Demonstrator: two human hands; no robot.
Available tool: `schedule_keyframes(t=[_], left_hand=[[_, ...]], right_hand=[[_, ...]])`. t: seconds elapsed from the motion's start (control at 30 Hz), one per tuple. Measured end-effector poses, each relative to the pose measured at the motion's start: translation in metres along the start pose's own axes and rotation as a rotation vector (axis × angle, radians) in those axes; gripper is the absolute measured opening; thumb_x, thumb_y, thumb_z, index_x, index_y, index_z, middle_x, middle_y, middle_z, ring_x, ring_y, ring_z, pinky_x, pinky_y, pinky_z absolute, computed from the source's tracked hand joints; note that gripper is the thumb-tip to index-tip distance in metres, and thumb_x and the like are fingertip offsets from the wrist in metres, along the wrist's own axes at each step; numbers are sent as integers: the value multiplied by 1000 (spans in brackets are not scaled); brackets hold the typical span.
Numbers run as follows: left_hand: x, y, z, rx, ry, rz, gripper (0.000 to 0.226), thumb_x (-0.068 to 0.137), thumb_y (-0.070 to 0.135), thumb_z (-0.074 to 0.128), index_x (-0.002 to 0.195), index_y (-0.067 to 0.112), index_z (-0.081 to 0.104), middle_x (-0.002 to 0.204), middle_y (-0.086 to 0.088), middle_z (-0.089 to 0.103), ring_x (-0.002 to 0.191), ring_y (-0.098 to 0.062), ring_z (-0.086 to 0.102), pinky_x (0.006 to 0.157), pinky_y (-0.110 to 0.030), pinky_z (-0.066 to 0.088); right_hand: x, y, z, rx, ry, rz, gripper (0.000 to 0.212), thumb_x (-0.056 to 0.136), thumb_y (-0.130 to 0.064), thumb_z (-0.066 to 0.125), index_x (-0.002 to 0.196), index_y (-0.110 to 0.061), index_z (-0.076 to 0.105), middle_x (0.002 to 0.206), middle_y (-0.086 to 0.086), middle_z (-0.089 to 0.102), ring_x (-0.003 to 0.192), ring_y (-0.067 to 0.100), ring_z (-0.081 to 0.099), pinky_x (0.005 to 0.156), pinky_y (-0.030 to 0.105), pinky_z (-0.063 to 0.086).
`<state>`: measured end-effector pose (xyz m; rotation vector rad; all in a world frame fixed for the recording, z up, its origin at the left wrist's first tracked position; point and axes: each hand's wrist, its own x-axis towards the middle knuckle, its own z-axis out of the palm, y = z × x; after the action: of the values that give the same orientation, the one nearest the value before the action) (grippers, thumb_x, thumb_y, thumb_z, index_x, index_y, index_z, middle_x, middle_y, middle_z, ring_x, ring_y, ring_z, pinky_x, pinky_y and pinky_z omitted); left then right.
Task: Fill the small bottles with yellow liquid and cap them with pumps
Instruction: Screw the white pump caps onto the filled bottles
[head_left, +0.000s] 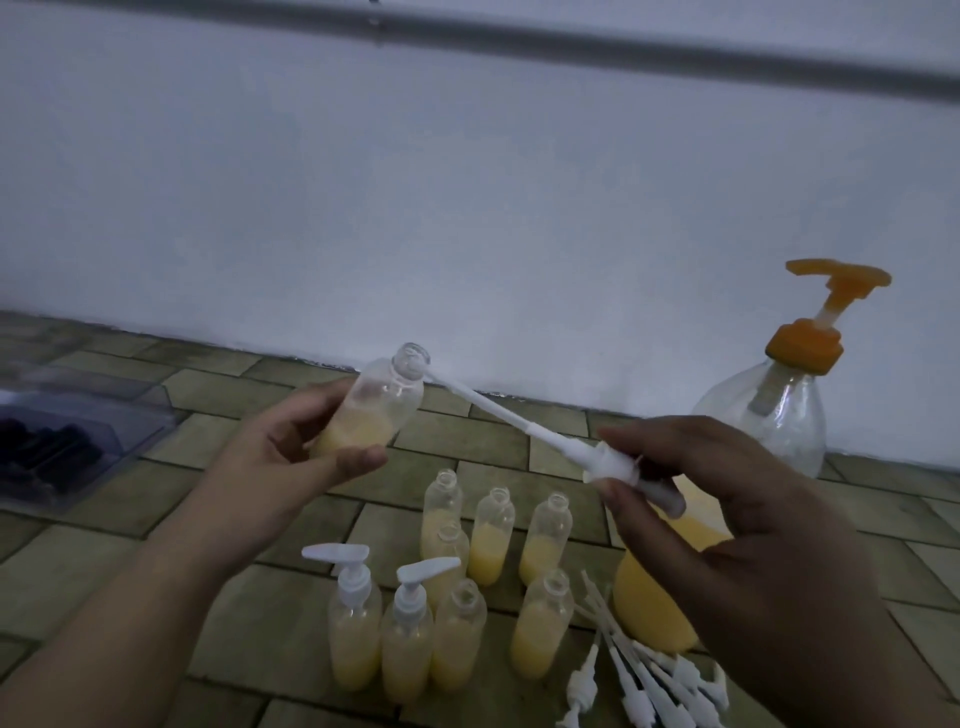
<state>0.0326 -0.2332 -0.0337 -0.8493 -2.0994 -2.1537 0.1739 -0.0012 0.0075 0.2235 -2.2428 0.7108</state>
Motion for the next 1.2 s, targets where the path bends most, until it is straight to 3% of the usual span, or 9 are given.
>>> schedule_keyframes(t=[0.1, 0.3, 0.57, 0.67, 0.83, 0.97, 1.07, 1.13, 1.2], left_hand=[[-2, -1, 1, 98, 20, 8, 48, 55, 22, 75, 97, 45, 71, 112, -1, 66, 99, -11, 64, 71, -16, 54], [-4, -5, 1, 265, 26, -1, 64, 54, 38, 88, 113, 24, 67, 117, 0, 58, 108, -15, 58, 86, -37, 55], [-4, -7, 6, 246, 25, 12, 58, 54, 27, 77, 111, 22, 67, 115, 4, 59, 104, -8, 59, 81, -25, 54], [-5, -3, 5, 300, 1, 55, 54, 57, 37, 86, 107, 32, 69, 112, 7, 59, 102, -5, 58, 81, -21, 52], [-6, 11, 14, 530, -95, 136, 50, 55, 56, 68, 104, 52, 63, 112, 16, 56, 106, 1, 52, 75, -4, 41], [-12, 19, 37, 434, -105, 95, 50, 56, 63, 69, 105, 57, 59, 111, 32, 55, 100, 10, 52, 70, -3, 43], [-17, 15, 51, 335, -93, 66, 58, 59, 62, 67, 114, 46, 59, 110, 26, 60, 99, 5, 57, 70, -7, 46], [-21, 12, 57, 297, -74, 44, 59, 58, 62, 62, 115, 48, 57, 111, 24, 60, 100, 2, 58, 72, -11, 48], [-24, 10, 60, 246, -68, 26, 55, 59, 59, 61, 114, 53, 55, 110, 23, 61, 99, 1, 59, 73, -12, 50]], right_hand=[[-1, 5, -1, -2, -7, -8, 26, 79, -41, 57, 99, -29, 69, 94, -24, 63, 88, -7, 58, 73, -1, 38], [1, 14, -13, -47, -71, -31, 27, 78, -46, 55, 100, -38, 68, 97, -26, 63, 95, -7, 57, 75, 10, 45], [2, 20, -24, -81, -84, -14, 25, 77, -47, 54, 100, -43, 63, 96, -29, 62, 92, -6, 57, 79, 5, 42], [5, 21, -25, -126, -112, -23, 25, 78, -47, 53, 101, -43, 63, 98, -29, 60, 94, -5, 56, 75, 16, 46], [21, 13, -31, -227, -195, -100, 27, 82, -44, 48, 103, -39, 65, 97, -27, 59, 95, -9, 51, 86, 44, 42], [34, 0, -7, -96, -182, -74, 26, 83, -53, 46, 108, -48, 52, 93, -29, 57, 93, -14, 49, 85, 30, 37], [40, -9, 16, 100, -52, 81, 19, 81, -55, 55, 86, -37, 59, 84, -22, 63, 74, -6, 59, 63, 11, 41], [43, -11, 23, 202, -8, 230, 27, 79, -58, 60, 76, -30, 63, 73, -16, 65, 63, -2, 61, 50, 10, 41], [45, -8, 22, 235, -117, 333, 40, 71, -68, 54, 85, -31, 63, 73, -15, 66, 63, -4, 61, 50, 10, 40]])
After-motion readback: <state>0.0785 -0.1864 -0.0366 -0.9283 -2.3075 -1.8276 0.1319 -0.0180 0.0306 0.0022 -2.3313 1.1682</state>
